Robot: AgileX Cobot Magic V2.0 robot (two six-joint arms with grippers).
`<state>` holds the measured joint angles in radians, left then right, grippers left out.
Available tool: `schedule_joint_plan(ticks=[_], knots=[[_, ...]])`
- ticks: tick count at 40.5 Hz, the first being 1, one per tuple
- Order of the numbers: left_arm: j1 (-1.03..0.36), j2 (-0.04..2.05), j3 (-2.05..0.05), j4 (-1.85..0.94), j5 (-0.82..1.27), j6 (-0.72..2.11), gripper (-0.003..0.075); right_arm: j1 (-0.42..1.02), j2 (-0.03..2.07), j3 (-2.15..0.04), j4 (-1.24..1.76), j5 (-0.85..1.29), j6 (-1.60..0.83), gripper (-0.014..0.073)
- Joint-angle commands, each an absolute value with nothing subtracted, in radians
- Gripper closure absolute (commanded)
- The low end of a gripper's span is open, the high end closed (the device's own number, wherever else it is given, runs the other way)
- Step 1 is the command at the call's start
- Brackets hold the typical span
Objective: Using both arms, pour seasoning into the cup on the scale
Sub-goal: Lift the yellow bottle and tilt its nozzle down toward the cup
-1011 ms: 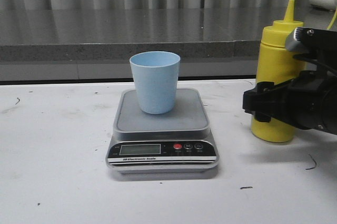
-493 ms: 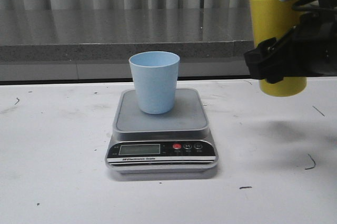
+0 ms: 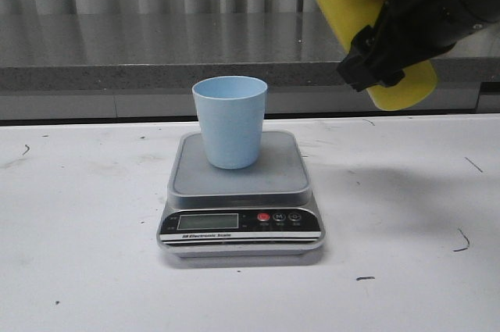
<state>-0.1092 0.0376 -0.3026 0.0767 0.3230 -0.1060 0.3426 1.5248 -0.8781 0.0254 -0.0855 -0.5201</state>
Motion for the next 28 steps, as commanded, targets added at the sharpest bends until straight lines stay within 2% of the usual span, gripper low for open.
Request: schedule_joint_plan(ticks=[1, 12, 28], knots=[[-0.107, 0.05, -0.327, 0.07, 0.24, -0.117, 0.074, 0.344, 1.501, -0.977, 0.011, -0.077, -0.613, 0.0514], [-0.107, 0.05, -0.327, 0.07, 0.24, -0.117, 0.074, 0.344, 1.591, -1.121, -0.044, 0.081, -0.719, 0.0514], [-0.107, 0.05, -0.327, 0.07, 0.24, -0.117, 0.074, 0.344, 1.638, -1.174, -0.438, 0.185, -0.728, 0.0514]])
